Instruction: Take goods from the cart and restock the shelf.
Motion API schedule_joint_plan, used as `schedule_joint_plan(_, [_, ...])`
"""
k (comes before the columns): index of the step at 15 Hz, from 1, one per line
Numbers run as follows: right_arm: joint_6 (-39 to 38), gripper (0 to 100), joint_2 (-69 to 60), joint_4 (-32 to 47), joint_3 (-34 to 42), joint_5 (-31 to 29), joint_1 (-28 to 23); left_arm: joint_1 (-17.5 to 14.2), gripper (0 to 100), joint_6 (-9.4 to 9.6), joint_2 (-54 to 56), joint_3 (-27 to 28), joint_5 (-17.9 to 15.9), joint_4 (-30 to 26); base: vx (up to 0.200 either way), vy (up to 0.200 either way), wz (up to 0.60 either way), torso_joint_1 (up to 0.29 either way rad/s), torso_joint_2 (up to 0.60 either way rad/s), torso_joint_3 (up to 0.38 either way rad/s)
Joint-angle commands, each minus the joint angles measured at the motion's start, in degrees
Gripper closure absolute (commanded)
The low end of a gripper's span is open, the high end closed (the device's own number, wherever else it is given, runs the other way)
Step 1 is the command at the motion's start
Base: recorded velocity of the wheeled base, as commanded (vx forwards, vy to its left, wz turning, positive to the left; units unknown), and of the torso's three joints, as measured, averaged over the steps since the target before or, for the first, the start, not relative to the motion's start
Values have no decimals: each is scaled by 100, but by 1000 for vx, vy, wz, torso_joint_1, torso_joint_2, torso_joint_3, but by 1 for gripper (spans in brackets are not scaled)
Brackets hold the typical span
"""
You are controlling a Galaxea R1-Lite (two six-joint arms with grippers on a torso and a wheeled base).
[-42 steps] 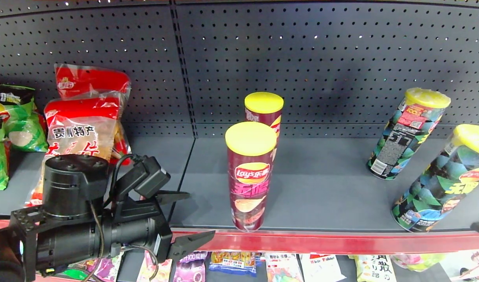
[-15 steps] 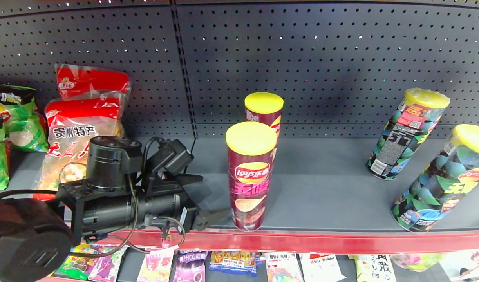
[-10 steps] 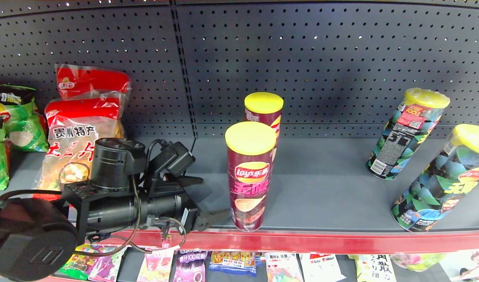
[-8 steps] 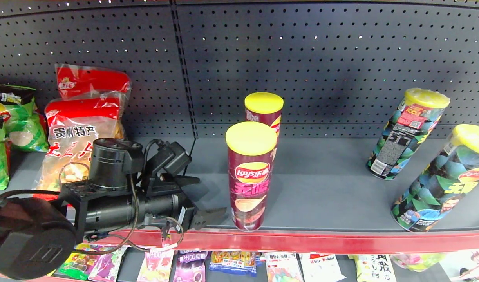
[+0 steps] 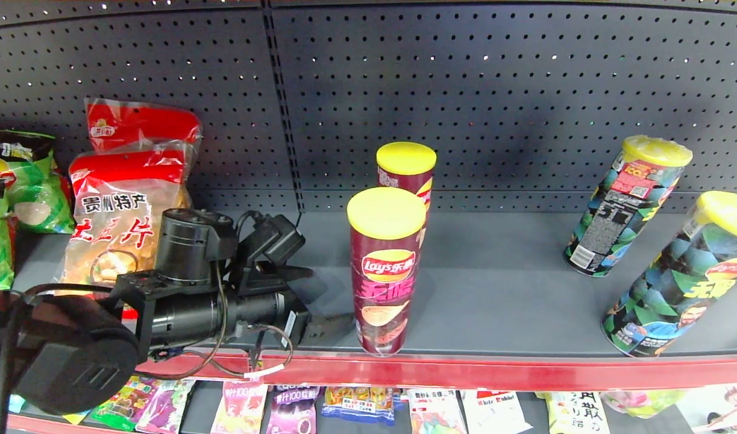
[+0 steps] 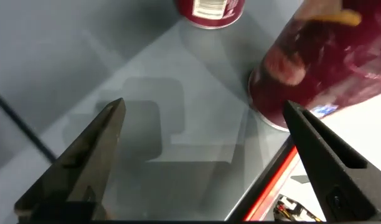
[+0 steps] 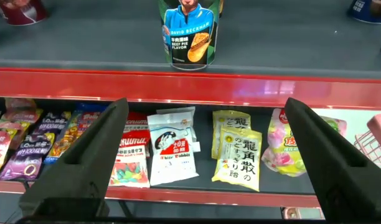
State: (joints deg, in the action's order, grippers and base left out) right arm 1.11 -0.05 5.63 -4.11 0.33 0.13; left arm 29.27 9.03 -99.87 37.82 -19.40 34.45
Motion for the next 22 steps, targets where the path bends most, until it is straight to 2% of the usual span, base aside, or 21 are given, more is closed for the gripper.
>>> schedule_joint_plan(1, [3, 0, 5, -1, -2, 2, 4, 26, 0, 2, -86, 42, -3, 9, 0, 0, 0, 0, 0, 0])
schedule_joint_plan(22, [21, 0, 5, -1, -2, -7, 4, 96, 0, 2, -429, 508, -3, 9, 0, 0, 0, 0, 0, 0])
